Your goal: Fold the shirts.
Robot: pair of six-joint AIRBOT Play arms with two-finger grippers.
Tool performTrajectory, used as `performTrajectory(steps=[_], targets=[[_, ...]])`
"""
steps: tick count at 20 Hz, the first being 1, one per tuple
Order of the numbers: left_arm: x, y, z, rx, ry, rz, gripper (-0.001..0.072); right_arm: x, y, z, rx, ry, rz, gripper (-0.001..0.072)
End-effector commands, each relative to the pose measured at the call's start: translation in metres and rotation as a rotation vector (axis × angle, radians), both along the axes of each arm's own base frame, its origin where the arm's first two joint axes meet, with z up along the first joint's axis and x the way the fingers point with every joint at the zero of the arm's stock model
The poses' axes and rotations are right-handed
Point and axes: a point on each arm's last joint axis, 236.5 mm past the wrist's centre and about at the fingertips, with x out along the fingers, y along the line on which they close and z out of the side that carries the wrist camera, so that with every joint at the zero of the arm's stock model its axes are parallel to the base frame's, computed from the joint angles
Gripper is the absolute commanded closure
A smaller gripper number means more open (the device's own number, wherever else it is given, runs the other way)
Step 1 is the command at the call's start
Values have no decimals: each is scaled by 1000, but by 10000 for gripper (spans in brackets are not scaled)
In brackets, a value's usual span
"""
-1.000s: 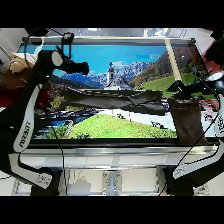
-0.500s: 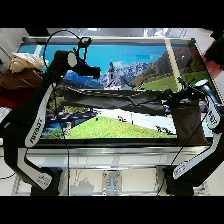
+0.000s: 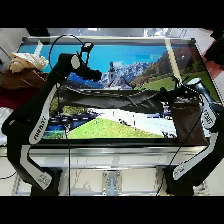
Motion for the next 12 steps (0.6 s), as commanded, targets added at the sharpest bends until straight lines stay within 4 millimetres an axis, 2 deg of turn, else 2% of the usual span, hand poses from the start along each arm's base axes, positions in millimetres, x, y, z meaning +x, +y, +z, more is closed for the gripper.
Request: performTrajectory(steps=[1, 4, 7, 10, 12], targets=[[-18, -13, -36, -32, 140, -15, 701, -3, 17, 44, 72, -37, 46, 701], [-28, -41, -58, -132, 227, -20, 697, -11, 26, 109, 88, -130, 97, 702], [-41, -83, -72, -209, 250, -108, 698, -23, 32, 167, 78, -196, 101, 703], [-67, -119, -98, -204, 308, -170, 698, -27, 44, 205, 66, -246, 108, 703], [-82, -140, -110, -193, 319, -209, 698, -28, 59, 221, 63, -265, 136, 703]])
